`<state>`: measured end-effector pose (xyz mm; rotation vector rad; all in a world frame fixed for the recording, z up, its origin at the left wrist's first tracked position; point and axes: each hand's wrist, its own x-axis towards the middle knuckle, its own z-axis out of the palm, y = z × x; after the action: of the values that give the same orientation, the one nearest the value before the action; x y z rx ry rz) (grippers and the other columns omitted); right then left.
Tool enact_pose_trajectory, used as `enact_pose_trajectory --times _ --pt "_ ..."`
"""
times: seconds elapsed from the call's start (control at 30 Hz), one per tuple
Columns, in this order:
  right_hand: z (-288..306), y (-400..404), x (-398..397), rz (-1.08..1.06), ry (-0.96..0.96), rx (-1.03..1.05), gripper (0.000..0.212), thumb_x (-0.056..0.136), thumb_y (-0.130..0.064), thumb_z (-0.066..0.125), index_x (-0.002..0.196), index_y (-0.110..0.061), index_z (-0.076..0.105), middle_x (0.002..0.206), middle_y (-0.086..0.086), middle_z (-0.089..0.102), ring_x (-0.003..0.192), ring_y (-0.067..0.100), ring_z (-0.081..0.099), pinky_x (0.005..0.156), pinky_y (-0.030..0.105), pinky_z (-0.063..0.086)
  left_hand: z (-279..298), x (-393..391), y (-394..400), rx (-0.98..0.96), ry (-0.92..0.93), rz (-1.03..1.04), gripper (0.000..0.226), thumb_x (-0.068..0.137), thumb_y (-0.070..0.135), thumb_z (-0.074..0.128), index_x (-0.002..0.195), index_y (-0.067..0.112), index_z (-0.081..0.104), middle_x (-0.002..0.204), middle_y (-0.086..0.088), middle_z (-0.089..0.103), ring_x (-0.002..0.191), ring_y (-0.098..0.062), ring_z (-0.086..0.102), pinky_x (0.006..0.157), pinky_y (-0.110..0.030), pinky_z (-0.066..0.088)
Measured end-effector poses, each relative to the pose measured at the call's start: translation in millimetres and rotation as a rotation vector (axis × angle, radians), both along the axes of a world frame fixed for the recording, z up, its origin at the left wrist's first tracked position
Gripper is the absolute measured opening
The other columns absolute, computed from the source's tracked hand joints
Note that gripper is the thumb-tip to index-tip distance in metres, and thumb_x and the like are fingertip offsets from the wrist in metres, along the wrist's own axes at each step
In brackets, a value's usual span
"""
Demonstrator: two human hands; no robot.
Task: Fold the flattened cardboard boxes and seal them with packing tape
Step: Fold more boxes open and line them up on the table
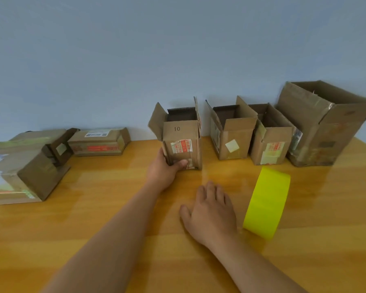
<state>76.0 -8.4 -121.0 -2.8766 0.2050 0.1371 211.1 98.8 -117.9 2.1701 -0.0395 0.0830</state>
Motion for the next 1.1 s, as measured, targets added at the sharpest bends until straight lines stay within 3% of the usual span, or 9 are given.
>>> enact_pose_trajectory --times 0.2,0.3,0.37,0.5,0.67,0.8,0.9,1.03,1.1 --pt "-1 2 1 0.000 0.024 -0.024 0.078 0.098 -0.058 0.023 0.158 -0.010 0.008 0.166 0.015 -0.001 0.152 0.034 -0.002 0.122 0.047 0.002 -5 13 -9 0.167 0.015 0.016 0.071 0.080 0.069 0.063 0.140 0.036 0.042 0.131 0.005 0.062 0.122 -0.026 0.054 0.097 -0.045 0.049" --pt "0 2 2 0.010 0.032 -0.038 0.078 0.098 -0.058 0.023 0.158 -0.009 0.008 0.165 0.017 -0.002 0.152 0.035 -0.002 0.123 0.047 0.002 -6 15 -10 0.246 0.036 0.003 0.073 0.085 0.067 0.058 0.146 0.035 0.037 0.136 0.002 0.059 0.131 -0.029 0.045 0.106 -0.047 0.043" --pt "1 2 2 0.017 0.047 -0.055 0.079 0.099 -0.058 0.023 0.158 -0.008 0.008 0.165 0.018 -0.002 0.152 0.036 -0.002 0.123 0.048 0.002 -4 14 -10 0.266 0.056 -0.010 0.085 0.086 0.067 0.058 0.154 0.031 0.024 0.144 0.001 0.052 0.136 -0.030 0.039 0.110 -0.049 0.038" --pt "4 4 2 0.028 0.073 -0.073 0.079 0.099 -0.057 0.022 0.157 -0.006 0.007 0.165 0.020 -0.001 0.151 0.038 -0.001 0.123 0.049 0.004 6 3 -1 0.066 0.130 -0.009 0.094 0.091 0.050 0.065 0.159 0.023 0.006 0.160 0.001 0.031 0.136 -0.025 0.044 0.103 -0.042 0.045" --pt "14 7 3 0.024 0.127 -0.084 0.079 0.099 -0.058 0.023 0.157 -0.006 0.012 0.164 0.019 0.006 0.150 0.039 0.006 0.122 0.049 0.012 15 -24 51 0.001 0.077 0.078 0.076 0.096 0.035 0.062 0.157 0.021 0.019 0.157 0.000 0.036 0.138 -0.023 0.042 0.104 -0.040 0.042" --pt "27 17 13 0.010 0.174 -0.140 0.075 0.097 -0.060 0.029 0.151 -0.008 0.030 0.155 0.018 0.029 0.138 0.040 0.032 0.110 0.048 0.036 21 -49 117 0.053 0.014 0.173 0.061 0.098 0.031 0.058 0.152 0.019 0.031 0.151 -0.001 0.043 0.135 -0.022 0.044 0.104 -0.041 0.043" --pt "30 42 19 0.090 0.098 -0.170 0.066 0.097 -0.056 0.035 0.144 -0.011 0.038 0.144 0.014 0.039 0.130 0.035 0.042 0.101 0.044 0.042 26 -69 165 0.154 -0.077 0.300 0.057 0.098 0.028 0.057 0.149 0.017 0.037 0.150 -0.003 0.044 0.137 -0.024 0.041 0.108 -0.042 0.039" --pt "18 95 28 0.339 0.016 -0.068 0.071 0.100 -0.052 0.038 0.156 -0.014 0.014 0.165 0.011 0.007 0.151 0.033 0.007 0.121 0.046 0.018 31 -93 220 0.432 -0.334 0.472 0.054 0.092 0.024 0.059 0.142 0.014 0.043 0.149 -0.009 0.038 0.139 -0.031 0.027 0.115 -0.047 0.026" --pt "13 119 35 0.427 -0.020 -0.032 0.075 0.100 -0.051 0.039 0.158 -0.019 0.005 0.166 0.007 -0.004 0.153 0.029 -0.004 0.124 0.044 0.007 36 -97 242 0.549 -0.421 0.511 0.054 0.091 0.028 0.061 0.141 0.016 0.041 0.155 -0.007 0.031 0.144 -0.030 0.018 0.117 -0.049 0.019"
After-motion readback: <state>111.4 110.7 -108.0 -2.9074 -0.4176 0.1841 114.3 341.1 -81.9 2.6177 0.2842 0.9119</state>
